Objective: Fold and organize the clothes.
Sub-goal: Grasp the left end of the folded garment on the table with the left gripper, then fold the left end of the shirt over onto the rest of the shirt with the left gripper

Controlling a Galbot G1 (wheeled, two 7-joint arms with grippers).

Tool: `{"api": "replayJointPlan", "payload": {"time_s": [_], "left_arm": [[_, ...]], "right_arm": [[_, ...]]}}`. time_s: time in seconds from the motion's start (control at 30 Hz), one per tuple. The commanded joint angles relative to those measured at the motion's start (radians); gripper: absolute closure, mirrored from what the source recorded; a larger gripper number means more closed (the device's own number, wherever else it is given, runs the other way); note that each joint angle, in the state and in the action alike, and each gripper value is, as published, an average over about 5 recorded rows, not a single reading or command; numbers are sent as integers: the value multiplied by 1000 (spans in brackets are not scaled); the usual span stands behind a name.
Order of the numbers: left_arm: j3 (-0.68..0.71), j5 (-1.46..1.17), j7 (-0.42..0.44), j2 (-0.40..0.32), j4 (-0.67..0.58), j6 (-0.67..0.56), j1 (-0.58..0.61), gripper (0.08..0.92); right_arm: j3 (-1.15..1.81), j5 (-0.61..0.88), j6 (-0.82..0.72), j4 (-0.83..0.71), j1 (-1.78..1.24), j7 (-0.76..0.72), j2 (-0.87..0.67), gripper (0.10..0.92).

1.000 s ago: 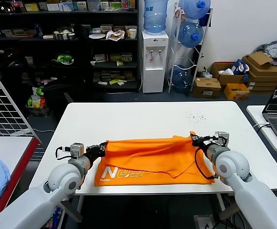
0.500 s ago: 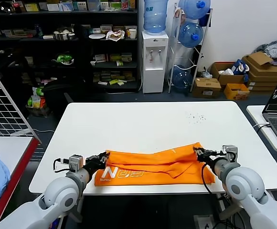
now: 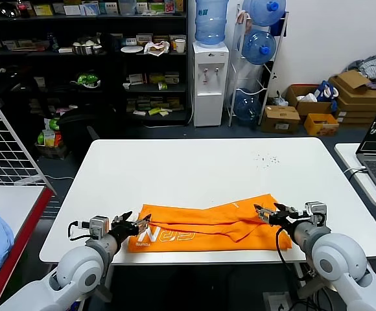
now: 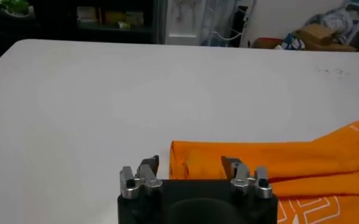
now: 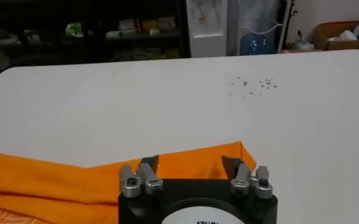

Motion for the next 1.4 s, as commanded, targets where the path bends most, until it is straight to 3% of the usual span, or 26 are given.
{"api": "replayJointPlan", "payload": {"time_s": [0.03, 0.23, 0.43, 1.2, 1.4], "left_arm": [[-4, -3, 2, -11, 34, 0, 17, 228], [-5, -10, 7, -38, 69, -3, 8, 92], [0, -26, 4, -51, 87, -4, 1, 120], [31, -27, -8, -58, 53, -8, 12, 784], [13, -44, -10, -33, 39, -9, 14, 895]], "right_arm": [[11, -3, -2, 12, -17, -10, 0, 186], [9, -6, -1, 7, -19, -6, 6, 107], [13, -7, 0, 7, -23, -5, 7, 104], [19, -8, 12, -1, -16, -2, 16, 104], [13, -10, 17, -6, -9, -1, 22, 104]]}}
